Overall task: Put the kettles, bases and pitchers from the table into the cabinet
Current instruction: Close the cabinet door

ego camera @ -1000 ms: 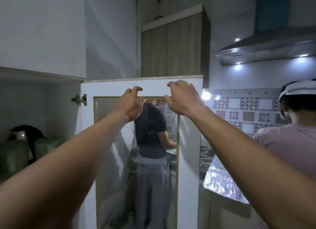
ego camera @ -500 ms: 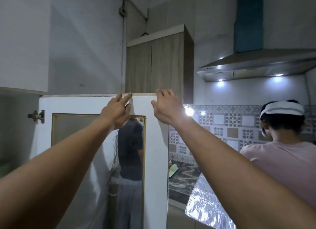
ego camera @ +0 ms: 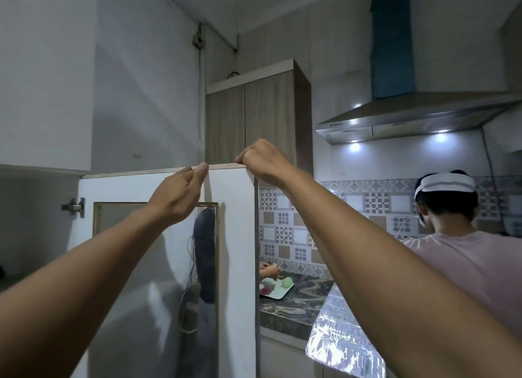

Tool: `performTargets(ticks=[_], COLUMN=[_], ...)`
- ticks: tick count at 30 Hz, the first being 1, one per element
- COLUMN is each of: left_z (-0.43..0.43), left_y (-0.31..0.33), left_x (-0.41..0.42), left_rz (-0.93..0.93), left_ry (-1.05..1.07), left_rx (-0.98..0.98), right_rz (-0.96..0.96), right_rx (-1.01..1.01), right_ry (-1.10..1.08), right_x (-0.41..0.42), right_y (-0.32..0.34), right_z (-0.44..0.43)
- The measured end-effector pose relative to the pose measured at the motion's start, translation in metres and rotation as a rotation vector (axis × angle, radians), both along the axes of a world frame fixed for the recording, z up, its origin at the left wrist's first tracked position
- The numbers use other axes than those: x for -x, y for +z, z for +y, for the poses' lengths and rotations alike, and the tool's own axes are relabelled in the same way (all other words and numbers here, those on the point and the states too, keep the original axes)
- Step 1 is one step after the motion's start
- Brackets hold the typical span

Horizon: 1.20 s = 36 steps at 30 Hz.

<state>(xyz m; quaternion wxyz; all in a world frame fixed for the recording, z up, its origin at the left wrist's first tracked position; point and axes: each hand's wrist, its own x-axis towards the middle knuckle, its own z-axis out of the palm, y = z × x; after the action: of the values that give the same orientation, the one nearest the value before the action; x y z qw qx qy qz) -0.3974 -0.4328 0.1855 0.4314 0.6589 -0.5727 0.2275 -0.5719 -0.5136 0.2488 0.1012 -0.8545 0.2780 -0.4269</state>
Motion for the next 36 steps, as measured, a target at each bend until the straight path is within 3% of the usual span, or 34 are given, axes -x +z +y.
performTargets(ticks=[6,9,15,21,25,29,36], left_z=[0.078,0.123,0.213,0.281,0.314,0.345,0.384], left_y=[0.006,0.012,0.018,0.016,0.015,0.013,-0.005], left_x=[0.011,0.007,-0.002,-0.006,-0.019,-0.062,-0.146], left_rz=[0.166,0.153,0.192,0.161,-0.064,-0.262,-0.440], left_ry=[-0.086,-0.106,-0.135,-0.121,0.200,0.524,1.017], left_rx=[0.054,0.075,0.104,0.159,0.201,0.253,0.224], right_rz=[-0.197,-0.230,-0.039,-0.037,-0.045,-0.073,0.003], right_rx=[-0.340,-0.496,-0.534,-0.577,-0.548,-0.340,-0.130], right_ry=[0.365,0.520,0.656,0.737,0.764,0.753,0.797], right_x=[0.008,-0.003,-0.059,-0.123,-0.172,-0.225,-0.308], right_y=[-0.001,-0.012,-0.032,-0.046,-0.052,-0.058,-0.070], right_z=[0.064,0.094,0.156,0.202,0.230,0.254,0.269])
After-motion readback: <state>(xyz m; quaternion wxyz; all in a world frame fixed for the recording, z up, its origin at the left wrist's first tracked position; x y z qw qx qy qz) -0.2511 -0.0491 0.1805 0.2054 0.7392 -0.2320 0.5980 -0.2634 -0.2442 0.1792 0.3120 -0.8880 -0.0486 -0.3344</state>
